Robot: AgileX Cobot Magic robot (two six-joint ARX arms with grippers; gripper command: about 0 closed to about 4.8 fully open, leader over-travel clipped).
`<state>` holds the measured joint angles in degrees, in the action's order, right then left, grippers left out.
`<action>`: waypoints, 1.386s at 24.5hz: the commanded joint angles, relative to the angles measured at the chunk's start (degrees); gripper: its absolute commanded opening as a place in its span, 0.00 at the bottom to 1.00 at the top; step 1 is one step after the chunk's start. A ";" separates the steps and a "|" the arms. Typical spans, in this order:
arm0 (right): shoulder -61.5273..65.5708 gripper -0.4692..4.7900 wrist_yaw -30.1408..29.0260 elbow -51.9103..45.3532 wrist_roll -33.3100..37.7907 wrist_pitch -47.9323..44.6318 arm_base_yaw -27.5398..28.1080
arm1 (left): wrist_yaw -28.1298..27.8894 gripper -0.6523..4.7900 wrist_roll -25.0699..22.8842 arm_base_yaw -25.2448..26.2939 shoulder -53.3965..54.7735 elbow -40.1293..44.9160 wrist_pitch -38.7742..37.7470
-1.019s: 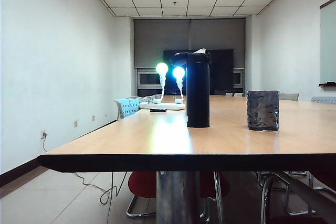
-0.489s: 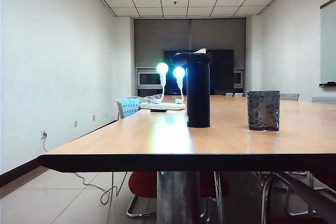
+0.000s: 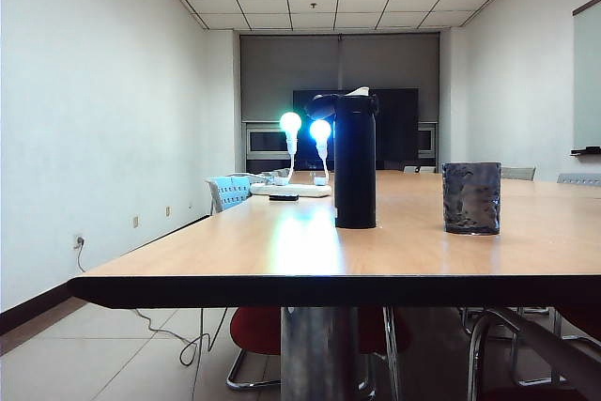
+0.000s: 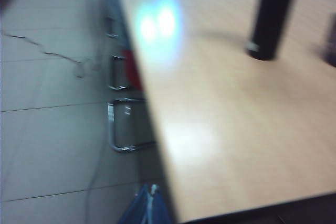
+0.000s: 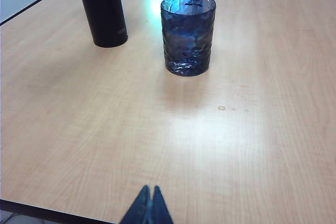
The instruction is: Pick up the black thermos cup, pour some water from it into the cup, and then put the thermos cup back on the table.
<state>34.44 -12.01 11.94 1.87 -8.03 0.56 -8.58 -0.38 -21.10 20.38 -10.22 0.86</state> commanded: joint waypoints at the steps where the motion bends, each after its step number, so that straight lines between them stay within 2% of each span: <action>1: 0.00 0.09 -0.13 0.28 0.02 -0.79 0.02 | 1.46 0.11 0.09 5.64 -4.37 2.99 1.70; 5: -0.02 0.09 -0.13 0.28 0.02 -0.79 0.04 | 6.84 0.11 1.11 12.37 -10.23 5.97 1.33; 11: -0.02 0.09 -0.13 0.28 0.02 -0.76 0.04 | 9.14 0.11 0.07 20.46 -18.60 9.86 -1.11; 14: 0.00 0.09 -0.11 0.28 0.00 -0.81 0.04 | 12.04 0.11 -2.38 23.39 -20.02 9.84 -3.87; 19: -0.02 0.09 -0.13 0.28 0.02 -0.81 0.04 | 12.22 0.13 -2.51 23.87 -20.00 9.81 -4.68; 20: -0.04 0.09 -0.13 0.28 0.02 -0.72 0.04 | 12.35 0.20 -2.32 23.87 -20.00 9.81 -4.61; 30: -0.59 0.09 -0.15 -0.02 0.02 -0.72 0.04 | 12.48 0.19 -2.40 23.87 -20.00 9.81 -4.70; 34: -10.54 0.09 1.64 -5.20 -0.61 -5.20 0.31 | 12.48 0.19 -2.40 23.87 -20.00 9.81 -4.66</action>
<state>26.06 -11.55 8.05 1.80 -10.94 0.82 3.53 -2.94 2.63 0.34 -0.43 -4.10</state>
